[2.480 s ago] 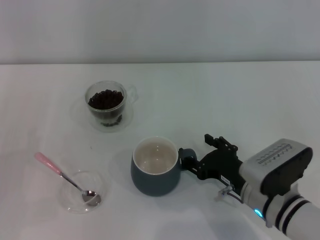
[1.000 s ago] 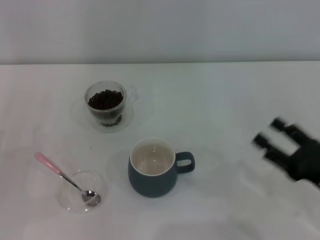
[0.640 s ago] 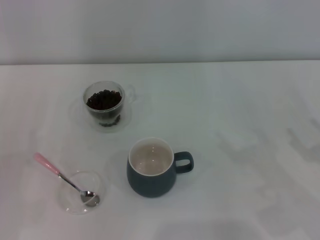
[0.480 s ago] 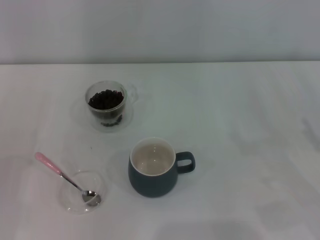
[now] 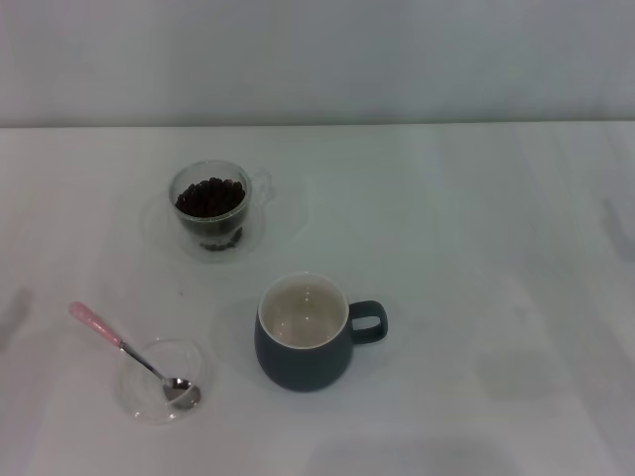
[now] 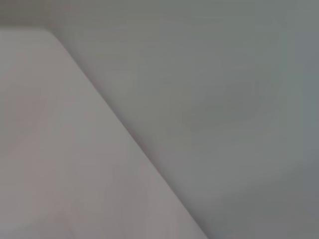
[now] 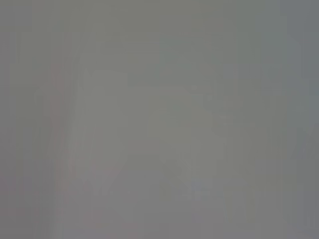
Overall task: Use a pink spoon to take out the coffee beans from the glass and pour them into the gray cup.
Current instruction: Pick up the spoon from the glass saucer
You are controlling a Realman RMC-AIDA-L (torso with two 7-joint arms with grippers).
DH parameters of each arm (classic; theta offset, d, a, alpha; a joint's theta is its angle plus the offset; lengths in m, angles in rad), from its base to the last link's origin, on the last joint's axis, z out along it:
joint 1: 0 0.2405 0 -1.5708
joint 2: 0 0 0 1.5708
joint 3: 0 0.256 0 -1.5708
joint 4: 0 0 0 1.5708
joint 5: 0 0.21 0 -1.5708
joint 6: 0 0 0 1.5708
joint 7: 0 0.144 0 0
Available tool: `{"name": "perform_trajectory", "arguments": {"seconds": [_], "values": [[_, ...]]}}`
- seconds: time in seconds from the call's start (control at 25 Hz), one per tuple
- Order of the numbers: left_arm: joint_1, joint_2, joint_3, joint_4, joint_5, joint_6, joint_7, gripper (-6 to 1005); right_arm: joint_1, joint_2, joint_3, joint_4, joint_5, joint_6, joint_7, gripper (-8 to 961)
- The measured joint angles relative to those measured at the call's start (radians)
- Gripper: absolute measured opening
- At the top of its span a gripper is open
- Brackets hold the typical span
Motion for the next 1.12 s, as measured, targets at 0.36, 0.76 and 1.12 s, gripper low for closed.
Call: {"name": "perform_trajectory", "arguments": {"seconds": [0.36,0.76,1.12], "values": [[-0.079,0.037,0.001,0.002,0.274,-0.039,-0.149,839,0.006,0.001,-0.014,0.020,-0.008,-0.007,-0.001,826],[-0.114,0.030,0.002,0.001,0.344,0.008,-0.164,834,0.004,0.001,-0.015,0.028,-0.007,-0.016,0.003,826],[-0.144,0.028,0.003,0.001,0.406,0.011,-0.180,829,0.012,0.000,-0.014,0.029,-0.007,-0.011,0.004,826]]}}
